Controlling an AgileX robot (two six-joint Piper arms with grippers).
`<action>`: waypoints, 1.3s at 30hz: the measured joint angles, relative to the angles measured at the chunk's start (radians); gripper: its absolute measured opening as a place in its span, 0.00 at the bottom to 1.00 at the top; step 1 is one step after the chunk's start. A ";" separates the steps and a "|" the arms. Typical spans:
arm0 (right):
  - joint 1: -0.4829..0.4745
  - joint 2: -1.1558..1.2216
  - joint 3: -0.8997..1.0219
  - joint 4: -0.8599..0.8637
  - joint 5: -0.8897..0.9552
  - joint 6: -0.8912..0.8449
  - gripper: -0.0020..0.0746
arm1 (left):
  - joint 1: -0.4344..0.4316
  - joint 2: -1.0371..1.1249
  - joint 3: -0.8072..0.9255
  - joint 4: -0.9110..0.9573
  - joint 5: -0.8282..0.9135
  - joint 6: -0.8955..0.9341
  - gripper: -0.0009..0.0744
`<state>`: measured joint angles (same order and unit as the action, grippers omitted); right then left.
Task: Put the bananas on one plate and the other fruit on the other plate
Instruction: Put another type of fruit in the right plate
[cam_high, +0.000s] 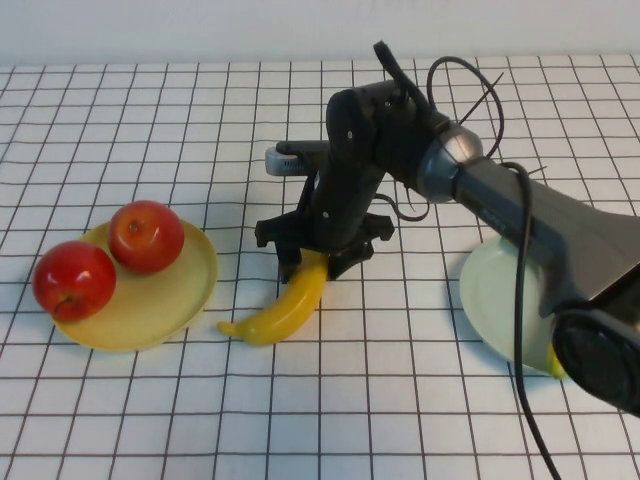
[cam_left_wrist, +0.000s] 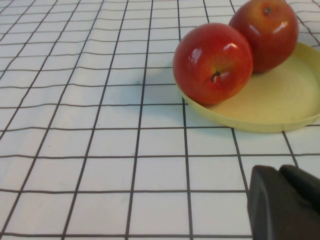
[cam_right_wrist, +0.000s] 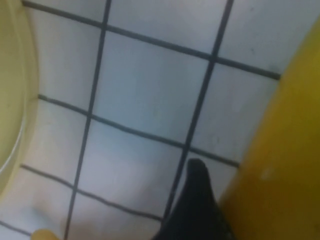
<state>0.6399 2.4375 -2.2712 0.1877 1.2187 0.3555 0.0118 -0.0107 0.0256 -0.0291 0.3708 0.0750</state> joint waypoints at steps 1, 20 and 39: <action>0.002 0.015 -0.019 -0.005 0.003 0.000 0.64 | 0.000 0.000 0.000 0.000 0.000 0.000 0.01; 0.017 -0.274 0.107 -0.250 0.016 -0.162 0.45 | 0.000 0.000 0.000 0.000 0.000 0.000 0.01; -0.286 -0.512 0.690 -0.242 -0.072 -0.401 0.45 | 0.000 0.000 0.000 0.000 0.000 0.000 0.01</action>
<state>0.3537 1.9254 -1.5816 -0.0545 1.1469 -0.0458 0.0118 -0.0107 0.0256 -0.0291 0.3708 0.0750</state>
